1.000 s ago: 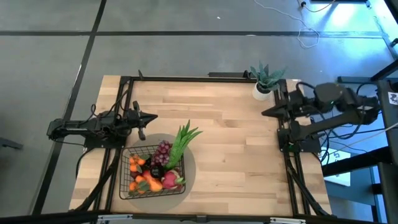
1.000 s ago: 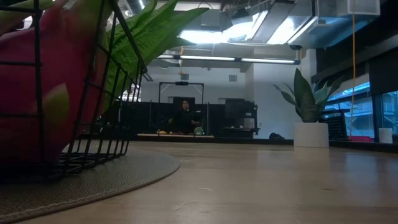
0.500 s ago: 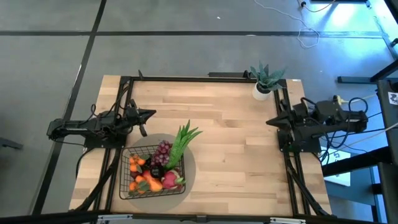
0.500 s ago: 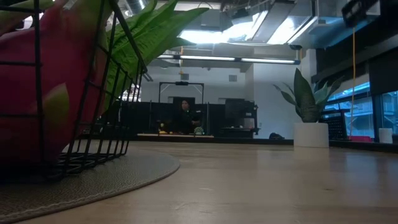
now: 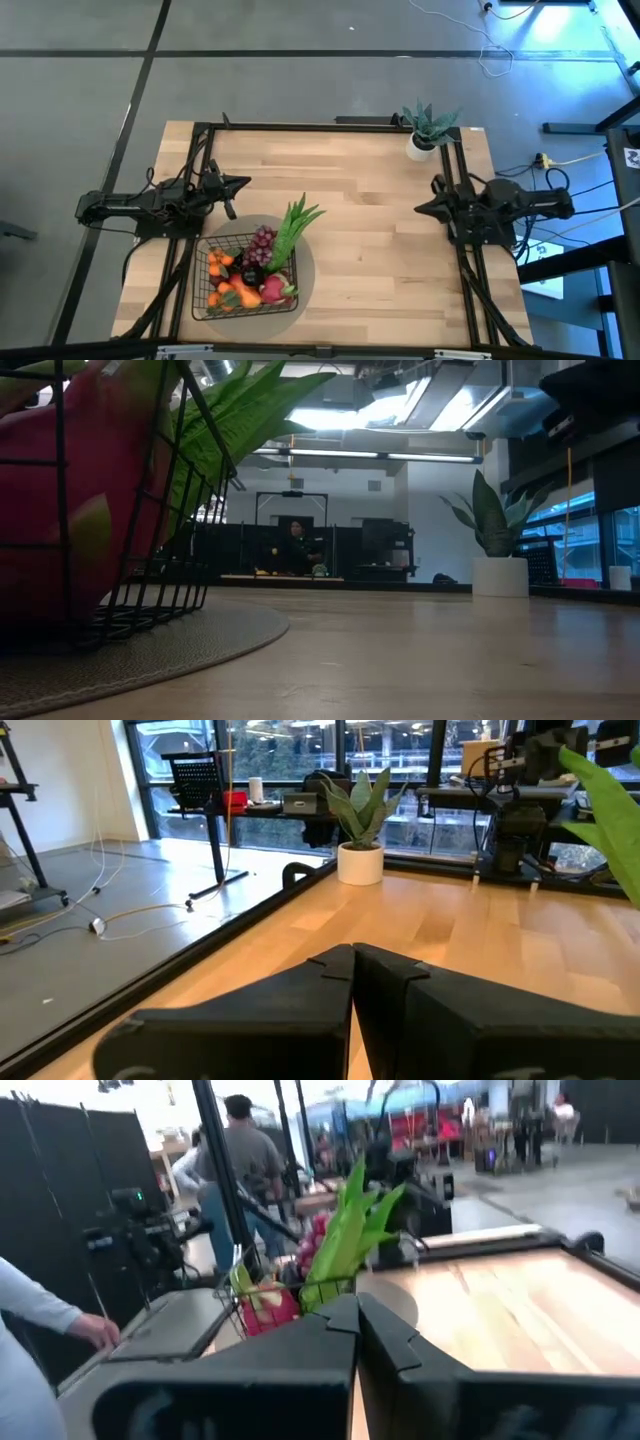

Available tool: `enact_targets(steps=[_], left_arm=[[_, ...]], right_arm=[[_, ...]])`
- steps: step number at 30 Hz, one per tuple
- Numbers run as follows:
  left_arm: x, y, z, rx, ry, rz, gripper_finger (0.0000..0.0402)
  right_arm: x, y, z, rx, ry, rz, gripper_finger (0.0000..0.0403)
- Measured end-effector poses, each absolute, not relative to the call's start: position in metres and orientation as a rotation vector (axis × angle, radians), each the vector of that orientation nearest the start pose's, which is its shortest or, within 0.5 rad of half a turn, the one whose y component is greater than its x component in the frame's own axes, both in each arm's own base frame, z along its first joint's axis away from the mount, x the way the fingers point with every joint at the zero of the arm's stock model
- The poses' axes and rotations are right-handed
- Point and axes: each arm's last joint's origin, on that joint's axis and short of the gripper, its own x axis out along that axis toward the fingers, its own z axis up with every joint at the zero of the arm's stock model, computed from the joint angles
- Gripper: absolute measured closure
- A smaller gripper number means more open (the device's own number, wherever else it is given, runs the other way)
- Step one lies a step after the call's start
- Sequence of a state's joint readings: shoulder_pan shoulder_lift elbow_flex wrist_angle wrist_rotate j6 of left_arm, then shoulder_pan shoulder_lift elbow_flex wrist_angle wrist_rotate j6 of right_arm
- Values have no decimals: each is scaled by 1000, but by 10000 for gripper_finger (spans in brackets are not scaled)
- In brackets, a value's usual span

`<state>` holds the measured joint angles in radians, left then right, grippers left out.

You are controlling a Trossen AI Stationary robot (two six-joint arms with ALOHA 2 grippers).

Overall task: Build produce basket
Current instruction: Return to Home Position

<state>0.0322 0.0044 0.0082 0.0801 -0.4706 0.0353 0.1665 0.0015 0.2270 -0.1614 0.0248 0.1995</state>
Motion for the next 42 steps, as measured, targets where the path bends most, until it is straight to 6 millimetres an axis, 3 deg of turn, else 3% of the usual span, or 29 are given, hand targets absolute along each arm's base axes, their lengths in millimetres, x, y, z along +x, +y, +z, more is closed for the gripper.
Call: enact_targets(steps=[14, 26, 42], left_arm=[[94, 16, 173, 16, -73, 504, 401], [94, 16, 173, 16, -73, 504, 401], [94, 16, 173, 16, -73, 504, 401]], right_arm=[[94, 17, 185, 195, -184, 212, 403], [96, 16, 176, 22, -107, 161, 403], [96, 16, 172, 24, -70, 161, 402]])
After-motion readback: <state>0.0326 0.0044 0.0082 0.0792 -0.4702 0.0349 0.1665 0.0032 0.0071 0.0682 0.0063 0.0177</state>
